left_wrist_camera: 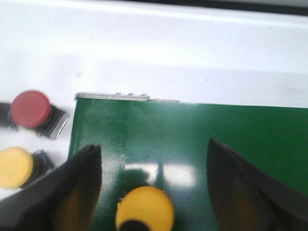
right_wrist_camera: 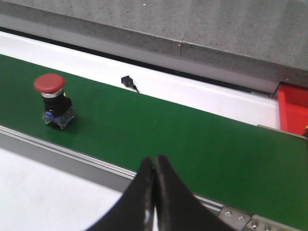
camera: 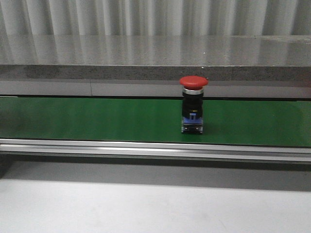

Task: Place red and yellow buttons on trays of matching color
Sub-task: 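Set the yellow button on the green belt and open the left gripper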

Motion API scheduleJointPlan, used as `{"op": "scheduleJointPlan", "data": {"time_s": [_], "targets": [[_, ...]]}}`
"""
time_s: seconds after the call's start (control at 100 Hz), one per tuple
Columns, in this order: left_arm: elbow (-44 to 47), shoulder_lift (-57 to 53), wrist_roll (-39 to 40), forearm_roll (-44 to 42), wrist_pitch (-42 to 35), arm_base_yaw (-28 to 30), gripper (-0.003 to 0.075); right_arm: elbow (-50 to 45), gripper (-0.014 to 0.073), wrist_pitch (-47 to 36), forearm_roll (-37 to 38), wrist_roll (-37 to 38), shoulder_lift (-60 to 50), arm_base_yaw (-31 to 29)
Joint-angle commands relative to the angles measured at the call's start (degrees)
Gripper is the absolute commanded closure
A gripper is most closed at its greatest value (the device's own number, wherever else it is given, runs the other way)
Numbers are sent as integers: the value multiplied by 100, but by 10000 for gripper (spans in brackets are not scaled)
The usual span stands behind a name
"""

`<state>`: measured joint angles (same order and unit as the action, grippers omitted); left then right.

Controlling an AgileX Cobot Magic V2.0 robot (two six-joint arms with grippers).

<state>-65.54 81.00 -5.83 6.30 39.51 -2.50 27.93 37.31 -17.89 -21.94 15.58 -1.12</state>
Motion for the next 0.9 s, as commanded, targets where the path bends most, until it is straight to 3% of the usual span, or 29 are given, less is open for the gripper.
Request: {"op": "scheduleJointPlan", "data": {"time_s": [0.0, 0.12, 0.27, 0.64, 0.89], "targets": [[215, -671, -203, 98, -826, -320, 444, 125, 659, -372, -93, -31, 53, 5], [791, -1325, -203, 98, -1342, -649, 743, 125, 659, -372, -93, -31, 53, 5], [1462, -2182, -203, 98, -1712, -867, 741, 125, 659, -372, -93, -31, 53, 5], [2866, -4442, -203, 326, -1534, -880, 741, 203, 659, -346, -163, -2, 107, 59], [3158, -5459, -203, 451, -1396, -880, 741, 968, 653, 179, 257, 159, 1297, 846]]}}
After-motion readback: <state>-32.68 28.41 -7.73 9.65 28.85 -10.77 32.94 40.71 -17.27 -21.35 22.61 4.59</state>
